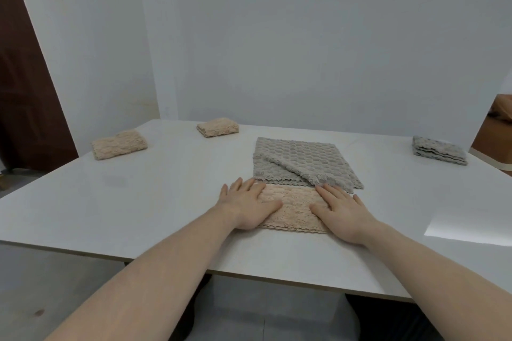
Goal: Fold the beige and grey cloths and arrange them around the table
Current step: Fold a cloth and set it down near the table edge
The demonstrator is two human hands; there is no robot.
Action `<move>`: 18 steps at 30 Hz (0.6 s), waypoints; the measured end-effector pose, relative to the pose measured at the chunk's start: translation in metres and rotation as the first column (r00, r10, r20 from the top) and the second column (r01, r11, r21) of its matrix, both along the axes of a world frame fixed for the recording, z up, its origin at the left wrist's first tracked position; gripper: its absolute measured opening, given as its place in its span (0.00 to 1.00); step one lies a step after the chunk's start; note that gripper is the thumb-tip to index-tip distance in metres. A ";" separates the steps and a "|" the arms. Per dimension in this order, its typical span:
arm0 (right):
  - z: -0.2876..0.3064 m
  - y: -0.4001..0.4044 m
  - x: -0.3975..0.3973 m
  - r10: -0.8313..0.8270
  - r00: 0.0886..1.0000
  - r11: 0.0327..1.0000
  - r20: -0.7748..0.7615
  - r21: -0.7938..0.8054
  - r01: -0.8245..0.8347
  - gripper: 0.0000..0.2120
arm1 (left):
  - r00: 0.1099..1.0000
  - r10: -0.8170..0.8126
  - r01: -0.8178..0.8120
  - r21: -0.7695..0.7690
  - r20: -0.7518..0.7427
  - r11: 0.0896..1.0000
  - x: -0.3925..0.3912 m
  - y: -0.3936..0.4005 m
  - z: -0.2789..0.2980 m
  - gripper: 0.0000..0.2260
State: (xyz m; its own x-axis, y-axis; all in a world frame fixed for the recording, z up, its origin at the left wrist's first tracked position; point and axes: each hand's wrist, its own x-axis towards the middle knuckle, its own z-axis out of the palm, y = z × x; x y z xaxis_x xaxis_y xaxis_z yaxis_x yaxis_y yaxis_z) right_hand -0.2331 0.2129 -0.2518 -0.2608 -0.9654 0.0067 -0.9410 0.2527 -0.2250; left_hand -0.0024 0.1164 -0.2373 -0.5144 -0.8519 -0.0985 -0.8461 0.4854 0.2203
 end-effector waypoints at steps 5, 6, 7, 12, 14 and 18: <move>0.002 0.003 -0.002 0.023 1.000 1.000 0.020 0.005 -0.023 0.32 | 0.999 0.046 -0.046 -0.001 -0.016 0.999 0.025 -0.014 -0.005 0.37; 0.002 0.004 -0.002 0.027 0.999 1.000 0.017 0.002 -0.027 0.32 | 0.999 0.048 -0.048 -0.008 -0.013 0.999 0.026 -0.012 -0.006 0.37; 0.001 0.005 -0.002 0.032 0.999 0.999 0.010 0.000 -0.032 0.32 | 0.999 0.049 -0.050 -0.014 -0.013 0.999 0.026 -0.011 -0.006 0.37; 0.000 0.011 -0.004 0.086 0.996 0.995 0.011 -0.045 -0.085 0.32 | 0.999 0.011 -0.011 -0.007 -0.031 1.000 0.036 -0.010 -0.009 0.38; -0.001 0.015 -0.003 0.094 0.995 0.989 0.044 -0.118 -0.088 0.33 | 0.998 -0.015 0.014 -0.012 -0.059 1.000 0.044 -0.010 -0.012 0.37; 0.002 0.019 -0.006 -0.024 0.954 0.935 0.298 -0.332 0.127 0.31 | 0.990 -0.020 0.009 -0.075 -0.140 0.997 0.050 -0.006 -0.018 0.36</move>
State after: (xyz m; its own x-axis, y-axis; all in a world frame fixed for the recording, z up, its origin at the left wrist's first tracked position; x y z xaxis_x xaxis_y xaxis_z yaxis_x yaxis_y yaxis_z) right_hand -0.2394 0.2316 -0.2499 -0.3737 -0.8937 0.2484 -0.8047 0.1792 -0.5660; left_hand 0.0471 0.1104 -0.2549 -0.5308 -0.8466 0.0387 -0.8022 0.5166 0.2994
